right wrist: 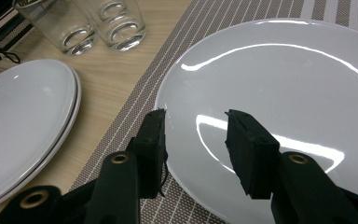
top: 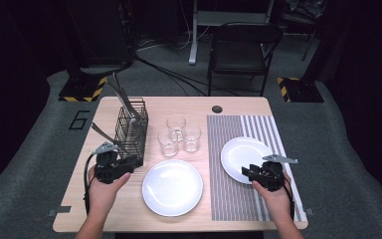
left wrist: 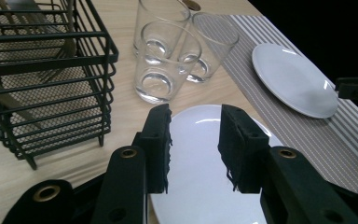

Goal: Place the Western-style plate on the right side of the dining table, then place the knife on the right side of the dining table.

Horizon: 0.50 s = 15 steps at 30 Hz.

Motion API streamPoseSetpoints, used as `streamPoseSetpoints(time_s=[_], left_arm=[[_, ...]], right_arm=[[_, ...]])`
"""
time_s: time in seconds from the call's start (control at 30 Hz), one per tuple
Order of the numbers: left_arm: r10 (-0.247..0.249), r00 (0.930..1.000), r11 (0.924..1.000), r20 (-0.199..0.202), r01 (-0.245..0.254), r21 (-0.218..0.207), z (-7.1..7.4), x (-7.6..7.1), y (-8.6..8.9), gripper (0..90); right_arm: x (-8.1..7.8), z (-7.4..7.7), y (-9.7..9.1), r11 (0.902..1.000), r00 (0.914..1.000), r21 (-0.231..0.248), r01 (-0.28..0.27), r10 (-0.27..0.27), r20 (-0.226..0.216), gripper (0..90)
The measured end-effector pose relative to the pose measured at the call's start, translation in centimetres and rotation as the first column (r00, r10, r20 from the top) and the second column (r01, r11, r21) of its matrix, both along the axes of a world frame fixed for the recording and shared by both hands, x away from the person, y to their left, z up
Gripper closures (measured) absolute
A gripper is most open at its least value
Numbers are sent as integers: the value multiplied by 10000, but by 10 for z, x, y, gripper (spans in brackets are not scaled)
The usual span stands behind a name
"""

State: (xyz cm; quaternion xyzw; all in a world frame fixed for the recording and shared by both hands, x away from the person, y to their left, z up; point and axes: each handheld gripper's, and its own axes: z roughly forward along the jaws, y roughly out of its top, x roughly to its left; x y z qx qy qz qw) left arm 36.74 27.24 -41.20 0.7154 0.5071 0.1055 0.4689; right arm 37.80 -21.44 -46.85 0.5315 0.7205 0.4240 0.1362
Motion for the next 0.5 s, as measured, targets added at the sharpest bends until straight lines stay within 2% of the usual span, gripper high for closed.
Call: streamPoseSetpoints(time_s=[0.13,0.23,0.37,0.5], left_arm=[[98,10000,9999,9,-98,-77,2,0,4,630],[7,9998,10000,-190,-7,29,4,-2,7,627],[118,9998,9999,-175,-117,67,6,-4,11,624],[320,9994,9995,-93,-320,-77,12,-7,20,624]], right_arm=[[0,-1,-2,10000,10000,-36,24,-24,-18,571],[-1,1,-3,9999,9999,57,119,-119,16,570],[0,1,-3,9999,9999,95,97,-98,41,568],[1,0,2,10000,10000,53,-80,80,-12,565]])
